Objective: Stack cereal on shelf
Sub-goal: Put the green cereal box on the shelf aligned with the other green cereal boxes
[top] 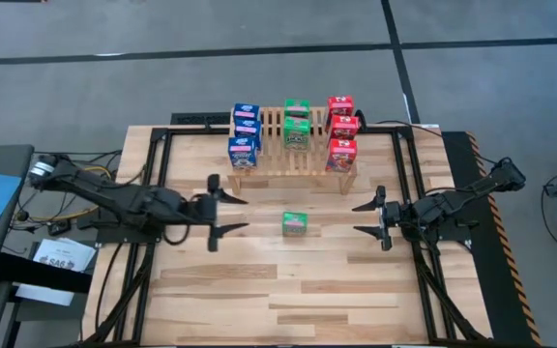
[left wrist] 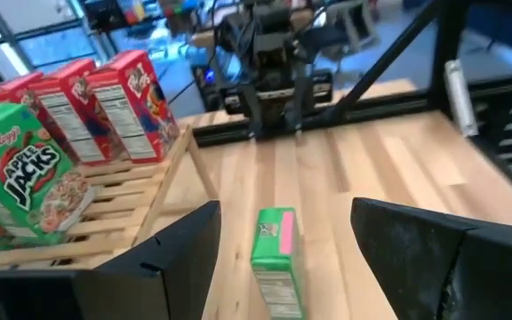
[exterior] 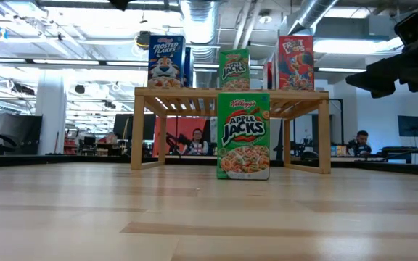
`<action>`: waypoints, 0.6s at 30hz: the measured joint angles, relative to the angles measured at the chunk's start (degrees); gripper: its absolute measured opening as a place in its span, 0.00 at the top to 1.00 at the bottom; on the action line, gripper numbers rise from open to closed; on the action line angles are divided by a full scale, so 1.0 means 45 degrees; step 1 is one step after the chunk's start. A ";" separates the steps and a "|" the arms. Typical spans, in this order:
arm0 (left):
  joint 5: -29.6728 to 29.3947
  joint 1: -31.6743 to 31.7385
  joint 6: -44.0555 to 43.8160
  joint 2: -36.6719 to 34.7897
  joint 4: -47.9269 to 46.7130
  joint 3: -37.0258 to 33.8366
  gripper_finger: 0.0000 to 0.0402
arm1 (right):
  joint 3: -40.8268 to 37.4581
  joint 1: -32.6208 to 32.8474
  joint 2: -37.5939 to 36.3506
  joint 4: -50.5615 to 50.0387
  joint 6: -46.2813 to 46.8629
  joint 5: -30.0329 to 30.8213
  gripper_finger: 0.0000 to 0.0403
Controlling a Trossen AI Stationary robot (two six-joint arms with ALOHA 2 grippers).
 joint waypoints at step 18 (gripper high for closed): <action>-0.0633 0.0607 0.0149 0.4733 -0.0492 0.2550 0.39 | 0.0000 0.0001 -0.0003 0.0000 0.0005 0.0000 0.33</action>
